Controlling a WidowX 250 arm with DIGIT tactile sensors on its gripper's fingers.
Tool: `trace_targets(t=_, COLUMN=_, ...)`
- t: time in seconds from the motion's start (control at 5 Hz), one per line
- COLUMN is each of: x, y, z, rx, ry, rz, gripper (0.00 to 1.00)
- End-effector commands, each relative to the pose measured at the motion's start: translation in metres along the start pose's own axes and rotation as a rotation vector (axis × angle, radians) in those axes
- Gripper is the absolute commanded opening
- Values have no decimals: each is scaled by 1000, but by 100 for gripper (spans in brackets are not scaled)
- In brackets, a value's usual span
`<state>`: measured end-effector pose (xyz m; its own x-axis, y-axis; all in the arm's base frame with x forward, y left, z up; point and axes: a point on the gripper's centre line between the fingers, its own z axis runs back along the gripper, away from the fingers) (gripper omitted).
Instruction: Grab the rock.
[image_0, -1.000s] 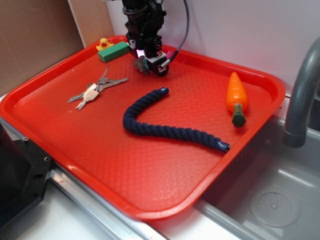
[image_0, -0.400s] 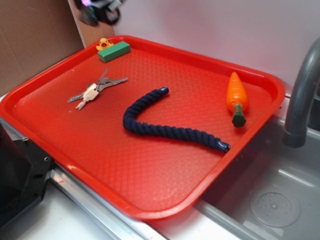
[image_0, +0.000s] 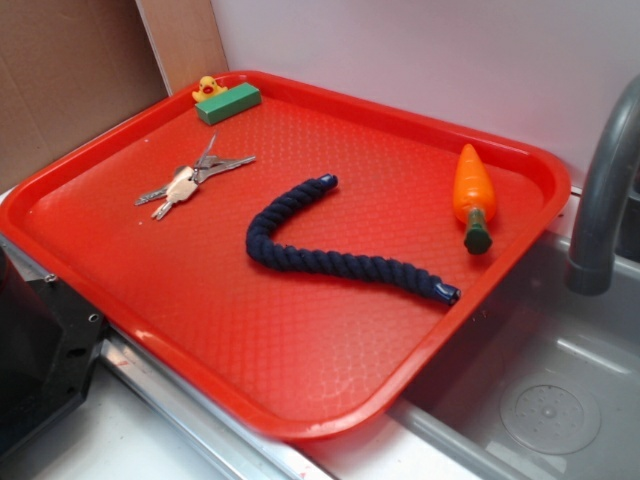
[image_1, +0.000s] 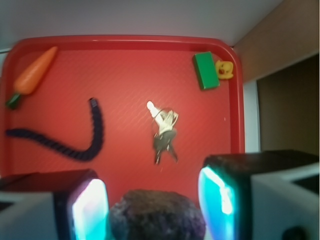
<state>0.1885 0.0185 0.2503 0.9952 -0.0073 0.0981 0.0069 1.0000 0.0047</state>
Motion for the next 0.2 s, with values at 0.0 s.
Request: trace_targets(t=0.0, x=-9, y=-13, z=39, rx=-23, ry=-50, rz=-44, gripper=0)
